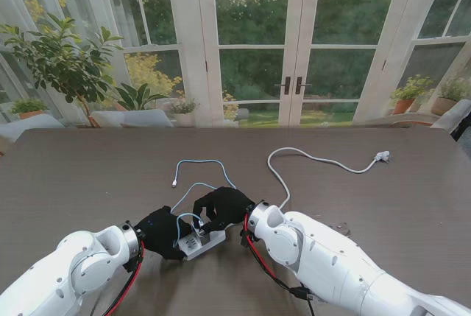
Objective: Set up the charging station
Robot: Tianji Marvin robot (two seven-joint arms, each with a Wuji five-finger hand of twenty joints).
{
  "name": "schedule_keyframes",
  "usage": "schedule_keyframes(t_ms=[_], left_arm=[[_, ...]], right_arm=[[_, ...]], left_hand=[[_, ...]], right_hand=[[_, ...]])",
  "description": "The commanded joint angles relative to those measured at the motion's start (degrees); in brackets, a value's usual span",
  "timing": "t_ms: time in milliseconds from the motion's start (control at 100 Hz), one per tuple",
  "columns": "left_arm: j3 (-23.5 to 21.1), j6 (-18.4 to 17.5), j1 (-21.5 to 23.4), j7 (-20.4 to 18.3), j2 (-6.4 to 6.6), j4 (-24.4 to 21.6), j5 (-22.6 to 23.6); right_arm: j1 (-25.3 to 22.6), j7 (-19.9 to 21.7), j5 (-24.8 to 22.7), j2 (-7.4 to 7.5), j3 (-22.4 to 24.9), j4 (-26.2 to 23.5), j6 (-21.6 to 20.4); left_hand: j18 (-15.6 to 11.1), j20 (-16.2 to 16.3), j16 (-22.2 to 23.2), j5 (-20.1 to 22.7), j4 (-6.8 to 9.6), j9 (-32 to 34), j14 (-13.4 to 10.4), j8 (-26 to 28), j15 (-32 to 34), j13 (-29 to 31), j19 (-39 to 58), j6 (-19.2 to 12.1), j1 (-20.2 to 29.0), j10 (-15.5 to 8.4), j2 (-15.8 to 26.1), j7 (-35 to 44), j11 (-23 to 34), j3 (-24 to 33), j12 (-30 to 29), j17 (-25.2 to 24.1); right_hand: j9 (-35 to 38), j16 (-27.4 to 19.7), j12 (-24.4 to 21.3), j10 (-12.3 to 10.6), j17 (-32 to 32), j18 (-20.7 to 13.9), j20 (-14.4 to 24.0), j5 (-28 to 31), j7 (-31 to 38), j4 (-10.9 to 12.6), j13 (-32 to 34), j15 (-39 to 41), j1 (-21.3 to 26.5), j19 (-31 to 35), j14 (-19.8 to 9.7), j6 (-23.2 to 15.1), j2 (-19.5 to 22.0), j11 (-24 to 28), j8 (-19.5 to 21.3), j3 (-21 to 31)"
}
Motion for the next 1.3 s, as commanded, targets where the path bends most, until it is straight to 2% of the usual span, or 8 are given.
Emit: schedule_keyframes(t_ms=[0, 230, 570, 770, 930, 1140, 1290], left_arm=[[1.13, 0.01, 1.75, -2.71, 0.14, 2.83, 0.63], [1.13, -0.01, 1.81, -2.91, 0.15, 2.77, 0.53], [1.14, -0.29, 1.69, -2.86, 0.17, 2.99, 0.45], [1.19, -0.18, 1.73, -2.71, 0.15, 3.04, 0.47], [1.11, -0.09, 1.83, -2.63, 0.15, 2.95, 0.61], [1.17, -0.18, 1.76, -2.62, 0.16, 3.05, 0.63], [1.27, -0.66, 1.45, -2.63, 0.19, 3.31, 0.55]], right_arm=[[-1.73, 2.32, -1.83, 1.06, -2.01, 5.39, 1.05], [0.02, 1.39, -2.85, 0.32, -4.19, 8.47, -0.32], [0.39, 2.54, -3.76, 1.22, -4.45, 8.14, -0.41], [0.97, 2.41, -4.43, 1.21, -5.50, 9.20, -1.31], [2.10, 0.62, -5.74, 0.48, -7.56, 11.91, -2.60], [2.98, 0.13, -5.06, -0.64, -9.08, 15.57, -4.49], [2.76, 0.67, -4.63, -0.35, -8.70, 15.56, -4.77]], left_hand=[[-0.07, 1.11, 0.37, 4.73, 2.31, 1.17, -0.62, -1.99, -0.21, 0.40, 0.11, -6.59, -1.21, -4.34, 0.12, 0.62, 0.16, -0.52, 0.02, -0.01], [0.02, 1.11, 0.38, 4.76, 2.29, 1.19, -0.63, -1.99, -0.21, 0.38, 0.07, -6.59, -1.34, -4.24, 0.20, 0.59, 0.14, -0.69, 0.03, -0.13], [-0.01, 1.16, 0.41, 4.73, 2.34, 1.19, -0.63, -1.99, -0.20, 0.36, 0.06, -6.67, -1.50, -4.25, 0.18, 0.51, 0.10, -1.00, 0.03, -0.14], [-0.02, 1.19, 0.38, 4.64, 2.35, 1.11, -0.68, -2.01, -0.28, 0.31, 0.07, -6.61, -1.59, -4.27, 0.31, 0.43, 0.04, -1.13, 0.02, -0.14], [-0.02, 1.20, 0.38, 4.71, 2.36, 1.16, -0.71, -2.00, -0.28, 0.36, 0.07, -6.70, -1.64, -4.33, 0.28, 0.45, 0.05, -1.18, 0.02, -0.14], [-0.07, 1.20, 0.39, 4.73, 2.36, 1.15, -0.72, -2.00, -0.30, 0.30, 0.04, -6.65, -1.71, -4.21, 0.42, 0.44, 0.04, -1.29, 0.02, -0.17], [-0.07, 1.20, 0.39, 4.67, 2.39, 1.14, -0.70, -2.00, -0.31, 0.31, 0.03, -6.65, -1.69, -4.34, 0.40, 0.40, 0.02, -1.37, 0.01, -0.16]], right_hand=[[0.82, -36.50, -0.26, -1.06, 0.99, -4.12, -0.27, 6.46, 11.28, 5.55, 2.31, 1.29, 16.35, 0.38, -1.46, 27.33, -1.54, 1.41, 3.64, 9.86], [1.47, -36.19, 0.44, -1.16, 1.63, -5.41, -0.41, 6.96, 11.30, 5.22, 2.32, 2.11, 16.22, 0.30, -2.12, 27.33, -2.27, 1.24, 4.20, 10.60], [2.00, -36.32, 1.09, -1.36, 1.79, -6.68, -0.45, 7.53, 11.36, 4.83, 2.30, 2.06, 16.21, -0.07, -2.31, 27.09, -3.35, 0.93, 4.80, 11.42], [2.57, -36.28, 1.20, -1.64, 1.81, -6.77, -0.35, 8.27, 11.31, 4.44, 2.32, 2.17, 15.97, -0.10, -2.32, 26.68, -4.30, 0.65, 4.95, 11.99], [2.98, -36.24, 1.39, -1.80, 1.95, -7.11, -0.31, 8.65, 11.17, 4.16, 2.37, 2.23, 15.87, -0.22, -2.61, 26.39, -4.88, 0.43, 5.10, 12.26], [3.23, -36.39, 1.45, -2.07, 1.94, -7.56, -0.32, 8.94, 11.05, 3.98, 2.32, 1.87, 15.69, -0.62, -2.75, 26.00, -5.12, 0.13, 5.19, 12.59], [3.18, -36.47, 1.33, -2.36, 1.89, -7.36, -0.27, 8.68, 10.80, 3.72, 2.29, 1.65, 14.98, -0.78, -2.34, 25.83, -4.89, -0.20, 4.99, 12.02]])
